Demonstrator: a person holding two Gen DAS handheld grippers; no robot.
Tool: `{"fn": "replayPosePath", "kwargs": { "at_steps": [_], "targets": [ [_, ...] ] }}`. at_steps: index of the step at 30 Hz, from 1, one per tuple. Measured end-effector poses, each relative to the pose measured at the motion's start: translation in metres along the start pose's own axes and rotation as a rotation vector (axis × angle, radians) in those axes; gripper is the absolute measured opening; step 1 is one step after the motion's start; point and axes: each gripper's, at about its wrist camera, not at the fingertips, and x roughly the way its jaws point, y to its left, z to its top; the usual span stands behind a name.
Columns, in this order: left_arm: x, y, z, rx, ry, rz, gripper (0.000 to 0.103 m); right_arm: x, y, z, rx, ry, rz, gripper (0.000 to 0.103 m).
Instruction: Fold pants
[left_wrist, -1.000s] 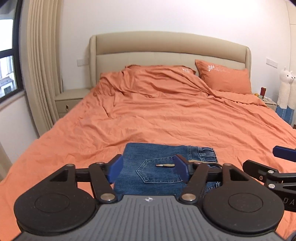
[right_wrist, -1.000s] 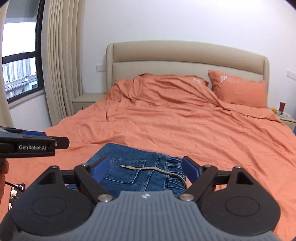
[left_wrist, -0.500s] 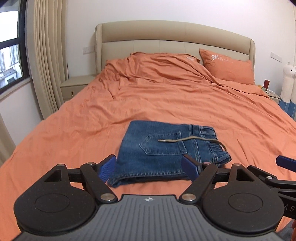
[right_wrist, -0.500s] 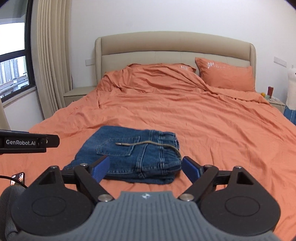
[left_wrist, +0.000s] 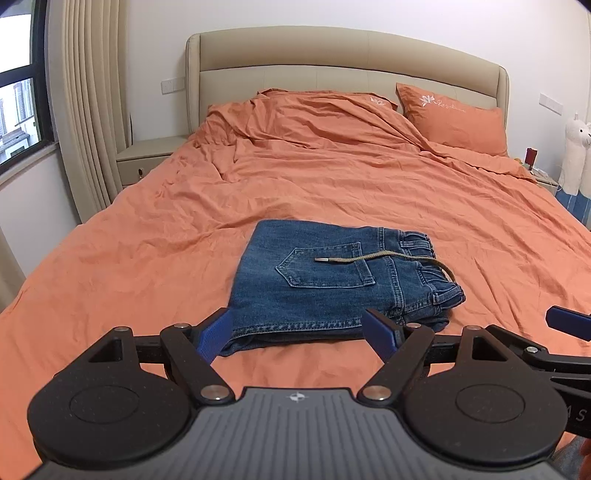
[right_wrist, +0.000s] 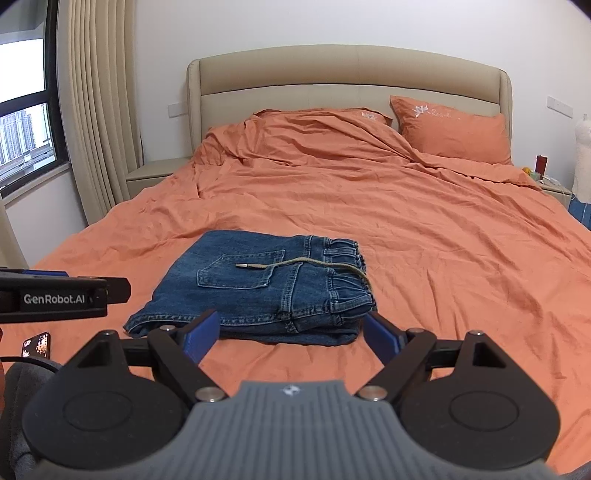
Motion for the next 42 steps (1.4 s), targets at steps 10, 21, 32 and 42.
{"fn": "replayPosePath", "kwargs": {
  "at_steps": [10,21,32,42],
  "targets": [
    [-0.004,-0.003,0.001,0.009,-0.004,0.0,0.093,-0.004,-0.001,0.0,0.006,-0.005,-0.002,0.081],
    [-0.011,-0.006,0.002,0.013,-0.012,-0.004,0.093,-0.011,-0.002,0.0,0.008,-0.019,-0.003,0.081],
    [-0.014,-0.007,0.004,0.018,-0.017,-0.007,0.093,-0.016,0.0,-0.001,-0.005,-0.012,0.009,0.081],
    [-0.015,-0.008,0.004,0.02,-0.018,-0.015,0.093,-0.018,0.001,-0.001,-0.015,-0.008,0.004,0.081]
  ]
}}
